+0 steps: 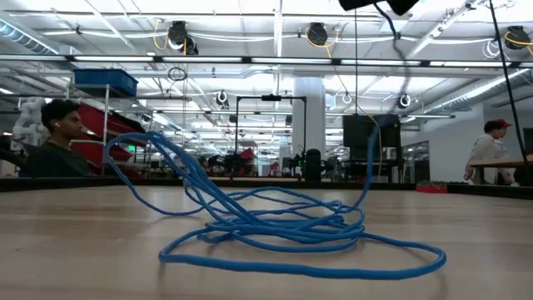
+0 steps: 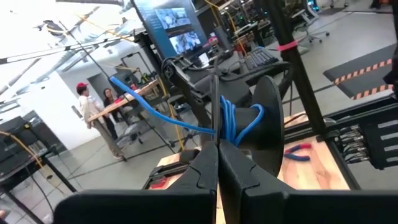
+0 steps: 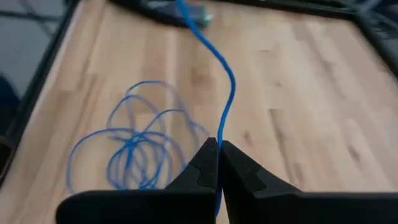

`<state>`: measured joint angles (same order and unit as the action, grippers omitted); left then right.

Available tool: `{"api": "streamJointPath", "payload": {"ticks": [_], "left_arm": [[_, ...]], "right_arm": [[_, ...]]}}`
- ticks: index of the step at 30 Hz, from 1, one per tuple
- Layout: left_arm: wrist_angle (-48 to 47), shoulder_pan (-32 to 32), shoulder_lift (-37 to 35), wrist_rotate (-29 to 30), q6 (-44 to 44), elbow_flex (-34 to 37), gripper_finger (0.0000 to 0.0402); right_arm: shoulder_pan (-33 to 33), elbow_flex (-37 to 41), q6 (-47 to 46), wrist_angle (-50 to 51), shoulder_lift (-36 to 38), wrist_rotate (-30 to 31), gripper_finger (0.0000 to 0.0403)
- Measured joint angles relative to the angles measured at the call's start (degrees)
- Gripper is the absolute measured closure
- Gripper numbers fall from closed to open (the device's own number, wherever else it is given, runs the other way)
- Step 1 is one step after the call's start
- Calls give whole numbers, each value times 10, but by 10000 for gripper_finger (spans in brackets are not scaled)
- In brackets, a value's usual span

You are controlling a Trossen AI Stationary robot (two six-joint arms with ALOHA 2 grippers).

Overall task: Coil cords
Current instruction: Uncoil the blue wire from the spool

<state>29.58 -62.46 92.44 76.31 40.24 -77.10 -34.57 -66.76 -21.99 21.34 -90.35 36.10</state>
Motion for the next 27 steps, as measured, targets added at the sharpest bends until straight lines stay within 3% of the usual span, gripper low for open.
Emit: {"api": "streamJointPath", "payload": {"ticks": [7, 19, 22, 27], "left_arm": [[-31, -16, 0, 4, 37, 0, 400], [-145, -18, 0, 102, 67, 0, 400], [-158, -17, 0, 134, 66, 1, 400], [-157, -1, 0, 135, 66, 5, 400]], "right_arm": [[-40, 0, -1, -27, 49, 40, 403], [-140, 0, 189, -272, 86, 46, 403], [-154, 0, 218, -307, 86, 44, 403], [-162, 0, 237, -337, 86, 43, 403]]}}
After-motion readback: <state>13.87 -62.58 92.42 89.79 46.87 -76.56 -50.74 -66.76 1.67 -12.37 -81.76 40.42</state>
